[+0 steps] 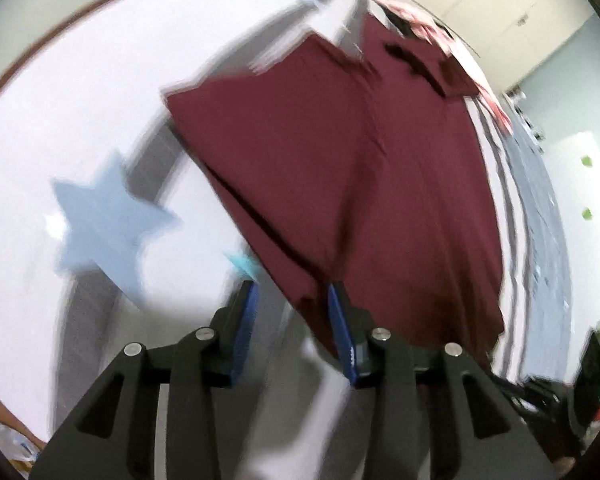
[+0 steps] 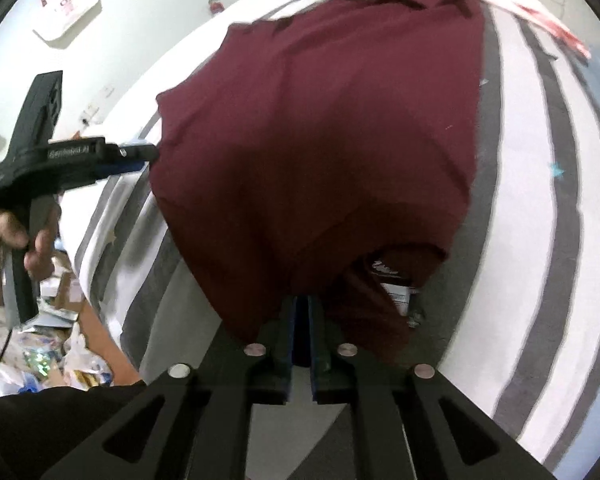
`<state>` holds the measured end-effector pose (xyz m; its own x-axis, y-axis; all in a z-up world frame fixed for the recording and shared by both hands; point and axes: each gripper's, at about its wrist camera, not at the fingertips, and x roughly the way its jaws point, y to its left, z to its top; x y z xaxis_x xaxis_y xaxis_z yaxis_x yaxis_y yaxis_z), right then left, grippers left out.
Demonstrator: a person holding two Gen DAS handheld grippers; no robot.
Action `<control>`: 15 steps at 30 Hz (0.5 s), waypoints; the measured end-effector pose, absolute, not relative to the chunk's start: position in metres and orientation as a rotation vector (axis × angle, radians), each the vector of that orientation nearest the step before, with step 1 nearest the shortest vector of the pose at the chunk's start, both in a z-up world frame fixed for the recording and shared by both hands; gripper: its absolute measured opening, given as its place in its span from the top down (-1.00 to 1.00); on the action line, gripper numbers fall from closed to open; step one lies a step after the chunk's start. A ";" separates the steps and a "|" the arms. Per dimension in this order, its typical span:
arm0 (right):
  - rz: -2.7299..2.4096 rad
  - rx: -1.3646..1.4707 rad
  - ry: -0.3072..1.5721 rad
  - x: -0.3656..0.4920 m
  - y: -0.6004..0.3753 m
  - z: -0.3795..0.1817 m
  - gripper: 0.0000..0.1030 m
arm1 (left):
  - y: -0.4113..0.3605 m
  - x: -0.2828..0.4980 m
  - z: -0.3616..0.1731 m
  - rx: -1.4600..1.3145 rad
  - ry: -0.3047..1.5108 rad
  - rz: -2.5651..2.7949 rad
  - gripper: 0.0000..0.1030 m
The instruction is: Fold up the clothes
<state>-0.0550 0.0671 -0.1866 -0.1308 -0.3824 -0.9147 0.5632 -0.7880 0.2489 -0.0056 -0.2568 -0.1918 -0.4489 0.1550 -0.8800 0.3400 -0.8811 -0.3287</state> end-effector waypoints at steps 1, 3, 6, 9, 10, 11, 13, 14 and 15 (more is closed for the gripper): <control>-1.987 1.513 0.215 -0.055 0.068 -0.182 0.81 | -0.267 -0.010 -0.191 1.552 0.711 -2.471 0.25; -2.017 1.492 0.217 -0.058 0.070 -0.172 0.81 | -0.284 -0.024 -0.193 1.508 0.698 -2.452 0.20; -2.095 1.443 0.151 -0.071 0.073 -0.159 0.81 | -0.301 -0.053 -0.202 1.473 0.648 -2.417 0.12; -2.171 1.394 0.097 -0.093 0.072 -0.153 0.70 | -0.313 -0.086 -0.214 1.473 0.587 -2.372 0.11; -2.196 1.375 0.082 -0.101 0.071 -0.153 0.67 | -0.316 -0.091 -0.217 1.484 0.603 -2.371 0.11; -2.227 1.359 0.052 -0.112 0.066 -0.156 0.66 | -0.317 -0.094 -0.218 1.483 0.604 -2.387 0.11; -2.253 1.347 -0.009 -0.126 0.062 -0.165 0.66 | -0.316 -0.100 -0.216 1.456 0.551 -2.437 0.11; -2.259 1.349 -0.024 -0.130 0.061 -0.168 0.66 | -0.315 -0.102 -0.215 1.446 0.528 -2.461 0.14; -2.263 1.355 -0.030 -0.134 0.055 -0.174 0.66 | -0.314 -0.104 -0.214 1.444 0.508 -2.479 0.19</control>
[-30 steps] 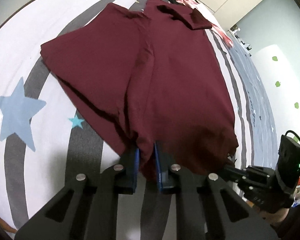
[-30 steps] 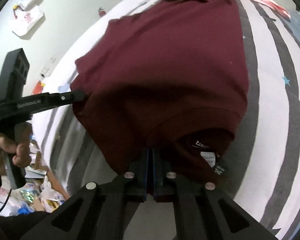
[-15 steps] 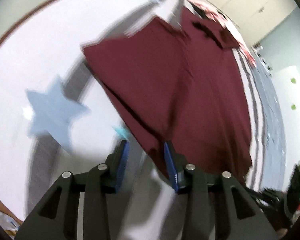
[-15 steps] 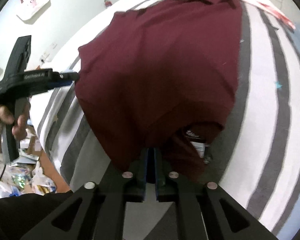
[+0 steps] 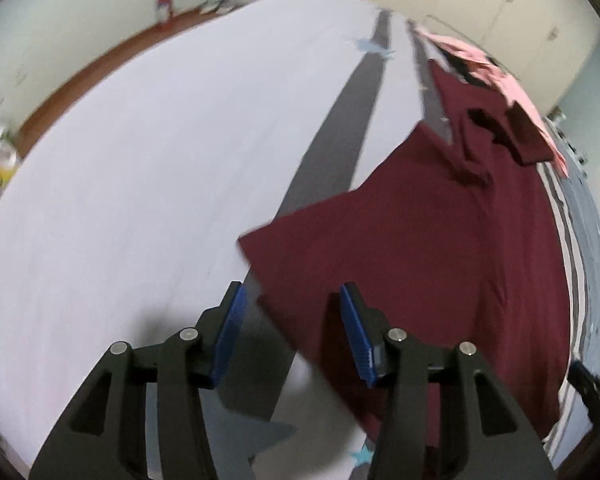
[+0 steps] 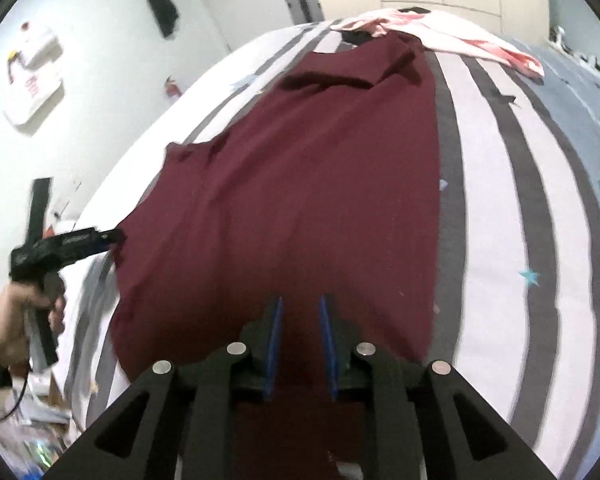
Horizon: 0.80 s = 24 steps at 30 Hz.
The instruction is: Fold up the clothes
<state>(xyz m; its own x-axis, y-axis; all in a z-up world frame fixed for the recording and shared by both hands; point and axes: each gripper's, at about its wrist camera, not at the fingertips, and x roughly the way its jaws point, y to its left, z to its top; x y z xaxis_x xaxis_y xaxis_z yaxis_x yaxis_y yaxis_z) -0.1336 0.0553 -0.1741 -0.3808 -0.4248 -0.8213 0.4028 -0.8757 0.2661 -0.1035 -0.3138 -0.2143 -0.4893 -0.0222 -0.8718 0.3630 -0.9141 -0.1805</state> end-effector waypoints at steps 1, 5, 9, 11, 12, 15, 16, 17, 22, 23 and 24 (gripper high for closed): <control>-2.262 1.362 -0.030 -0.136 0.051 -0.180 0.66 | -0.313 -0.106 -0.216 1.456 0.485 -2.488 0.40; -2.249 1.398 -0.044 -0.135 0.045 -0.196 0.66 | -0.312 -0.114 -0.225 1.520 0.388 -2.481 0.82; -2.254 1.422 -0.053 -0.132 0.045 -0.207 0.65 | -0.318 -0.115 -0.222 1.503 0.377 -2.510 0.96; -2.254 1.427 -0.050 -0.130 0.046 -0.210 0.65 | -0.322 -0.116 -0.219 1.488 0.373 -2.520 0.96; -2.254 1.429 -0.049 -0.130 0.047 -0.211 0.65 | -0.325 -0.118 -0.217 1.471 0.360 -2.525 0.96; -2.255 1.430 -0.025 -0.129 0.046 -0.215 0.66 | -0.336 -0.125 -0.210 1.425 0.347 -2.527 0.97; -2.255 1.430 -0.015 -0.129 0.046 -0.216 0.70 | -0.339 -0.129 -0.209 1.424 0.355 -2.523 0.97; -2.256 1.430 -0.011 -0.128 0.045 -0.217 0.71 | -0.341 -0.133 -0.209 1.424 0.354 -2.523 0.96; -2.264 1.430 0.000 -0.127 0.045 -0.218 0.71 | -0.340 -0.142 -0.219 1.494 0.306 -2.493 0.96; -2.267 1.430 -0.001 -0.127 0.045 -0.218 0.71 | -0.341 -0.141 -0.221 1.507 0.306 -2.471 0.95; -2.269 1.430 -0.003 -0.126 0.045 -0.218 0.72 | -0.344 -0.138 -0.220 1.502 0.303 -2.446 0.95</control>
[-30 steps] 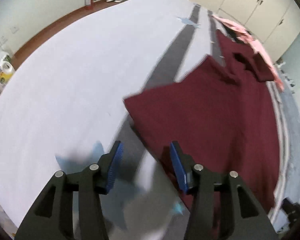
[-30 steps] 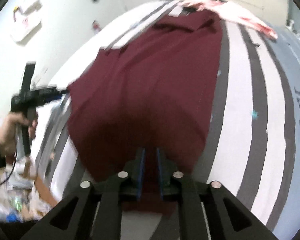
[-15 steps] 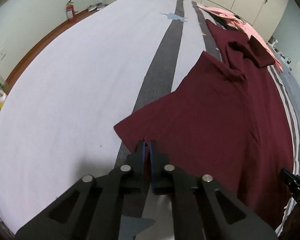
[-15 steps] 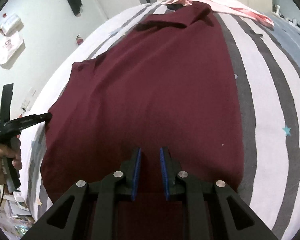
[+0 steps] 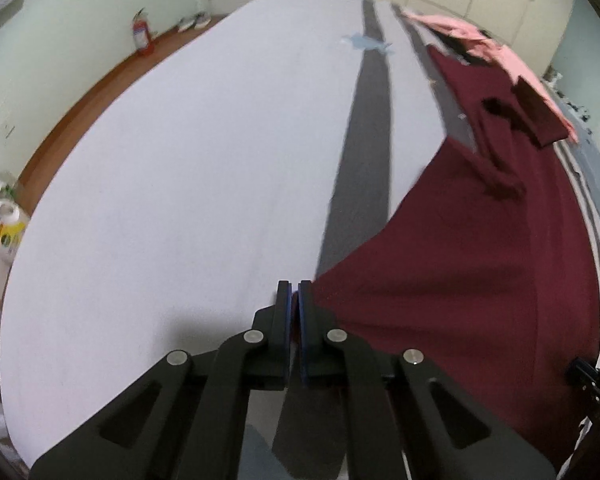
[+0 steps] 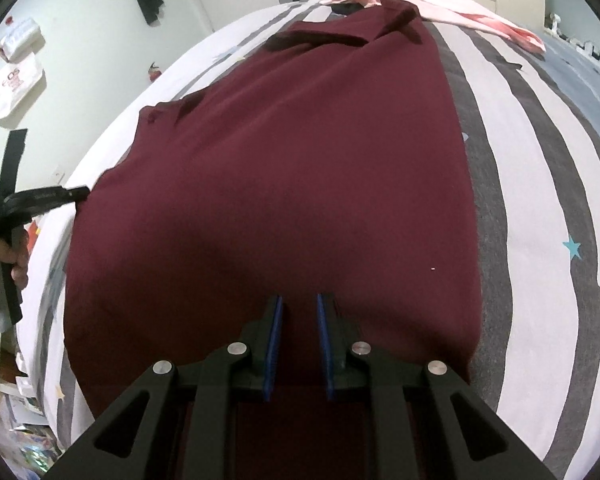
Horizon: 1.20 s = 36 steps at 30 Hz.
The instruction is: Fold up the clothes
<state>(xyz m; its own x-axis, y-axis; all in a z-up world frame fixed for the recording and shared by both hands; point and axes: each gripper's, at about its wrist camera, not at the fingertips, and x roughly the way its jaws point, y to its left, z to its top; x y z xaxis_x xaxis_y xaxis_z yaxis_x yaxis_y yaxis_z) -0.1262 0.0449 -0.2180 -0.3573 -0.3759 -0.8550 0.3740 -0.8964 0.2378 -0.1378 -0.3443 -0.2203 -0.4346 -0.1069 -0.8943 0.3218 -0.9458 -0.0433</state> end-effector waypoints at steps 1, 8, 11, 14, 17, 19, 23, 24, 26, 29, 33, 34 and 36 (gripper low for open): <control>-2.271 1.431 -0.003 -0.126 0.045 -0.218 0.71 | -0.347 -0.134 -0.220 1.497 0.300 -2.420 0.93; -2.273 1.424 0.015 -0.123 0.047 -0.218 0.71 | -0.348 -0.125 -0.194 1.374 0.414 -2.459 0.92; -2.274 1.422 0.022 -0.124 0.043 -0.220 0.71 | -0.310 -0.148 -0.184 1.387 0.380 -2.647 0.82; -2.276 1.435 0.026 -0.125 0.041 -0.219 0.72 | -0.266 -0.181 -0.185 1.454 0.347 -2.820 0.77; -2.279 1.451 0.040 -0.126 0.038 -0.217 0.67 | -0.236 -0.210 -0.194 1.509 0.261 -2.890 0.77; -2.279 1.462 0.046 -0.128 0.034 -0.216 0.67 | -0.233 -0.225 -0.208 1.554 0.220 -2.861 0.77; -2.277 1.487 0.004 -0.130 0.037 -0.221 0.67 | -0.266 -0.227 -0.226 1.555 0.294 -2.769 0.96; -2.282 1.494 -0.002 -0.130 0.036 -0.222 0.67 | -0.275 -0.225 -0.225 1.530 0.306 -2.758 0.96; -2.295 1.504 -0.002 -0.130 0.034 -0.222 0.67 | -0.289 -0.223 -0.220 1.488 0.289 -2.722 0.96; -2.318 1.526 -0.041 -0.130 0.034 -0.221 0.67 | -0.310 -0.214 -0.214 1.446 0.270 -2.634 0.89; -2.342 1.530 -0.089 -0.134 0.036 -0.210 0.66 | -0.300 -0.227 -0.191 1.362 0.199 -2.698 0.77; -2.352 1.515 -0.107 -0.136 0.038 -0.204 0.66 | -0.286 -0.235 -0.181 1.333 0.172 -2.748 0.61; -2.383 1.451 -0.125 -0.147 0.047 -0.194 0.64 | -0.257 -0.254 -0.171 1.314 0.153 -2.823 0.33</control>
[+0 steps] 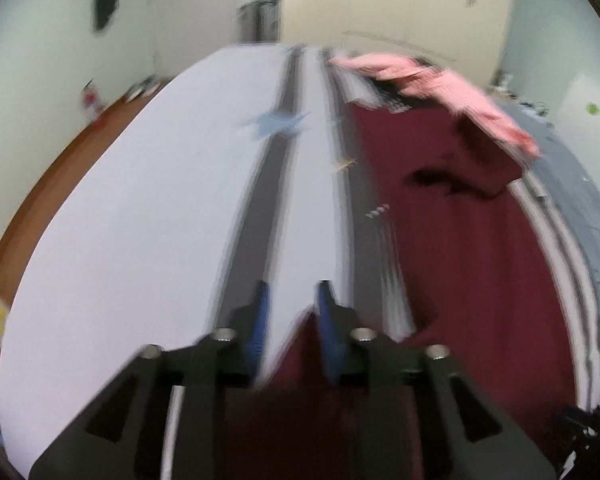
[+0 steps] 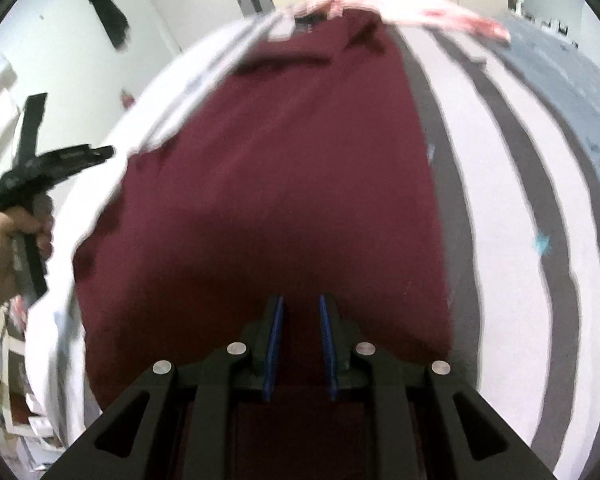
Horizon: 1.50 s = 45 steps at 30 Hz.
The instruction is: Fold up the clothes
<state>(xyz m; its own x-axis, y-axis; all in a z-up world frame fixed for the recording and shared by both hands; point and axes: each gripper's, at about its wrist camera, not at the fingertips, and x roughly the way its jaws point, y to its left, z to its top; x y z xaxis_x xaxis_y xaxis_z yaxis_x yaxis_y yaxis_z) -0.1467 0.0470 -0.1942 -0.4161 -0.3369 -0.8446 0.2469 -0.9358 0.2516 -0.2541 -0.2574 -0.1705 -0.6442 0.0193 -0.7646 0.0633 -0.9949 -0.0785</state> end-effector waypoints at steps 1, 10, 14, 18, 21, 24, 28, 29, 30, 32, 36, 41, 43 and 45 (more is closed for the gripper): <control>-2.398 1.419 -0.133 -0.152 0.051 -0.189 0.58 | -0.243 -0.264 -0.167 1.314 0.151 -2.854 0.18; -2.491 1.354 -0.115 -0.267 0.121 -0.185 0.53 | -0.088 -0.374 -0.177 1.385 0.019 -3.008 0.13; -2.523 1.341 -0.112 -0.323 0.155 -0.183 0.52 | -0.042 -0.416 -0.191 1.429 -0.060 -2.989 0.12; -2.555 1.351 -0.166 -0.366 0.174 -0.192 0.45 | -0.023 -0.434 -0.204 1.442 -0.132 -2.996 0.10; -2.568 1.357 -0.223 -0.388 0.187 -0.197 0.45 | -0.015 -0.444 -0.212 1.415 -0.184 -3.019 0.10; -2.571 1.352 -0.234 -0.404 0.189 -0.200 0.45 | -0.018 -0.451 -0.208 1.374 -0.193 -3.065 0.63; -2.577 1.357 -0.229 -0.422 0.182 -0.205 0.45 | -0.039 -0.458 -0.186 1.291 -0.159 -3.111 0.97; -2.579 1.359 -0.229 -0.428 0.179 -0.205 0.45 | -0.048 -0.462 -0.178 1.277 -0.139 -3.116 0.97; -2.582 1.361 -0.230 -0.434 0.176 -0.206 0.45 | -0.059 -0.467 -0.171 1.261 -0.124 -3.120 0.97; -2.581 1.354 -0.238 -0.446 0.167 -0.205 0.45 | -0.082 -0.479 -0.157 1.231 -0.098 -3.121 0.97; -2.563 1.326 -0.245 -0.477 0.139 -0.199 0.45 | -0.144 -0.524 -0.141 1.226 -0.049 -3.051 0.97; -2.553 1.280 -0.275 -0.531 0.102 -0.190 0.26 | -0.199 -0.590 -0.163 1.355 -0.061 -2.935 0.97; -2.548 1.284 -0.283 -0.553 0.093 -0.192 0.26 | -0.213 -0.608 -0.178 1.422 -0.068 -2.877 0.98; -2.534 1.319 -0.288 -0.577 0.084 -0.200 0.26 | -0.236 -0.619 -0.194 1.449 0.047 -2.798 0.98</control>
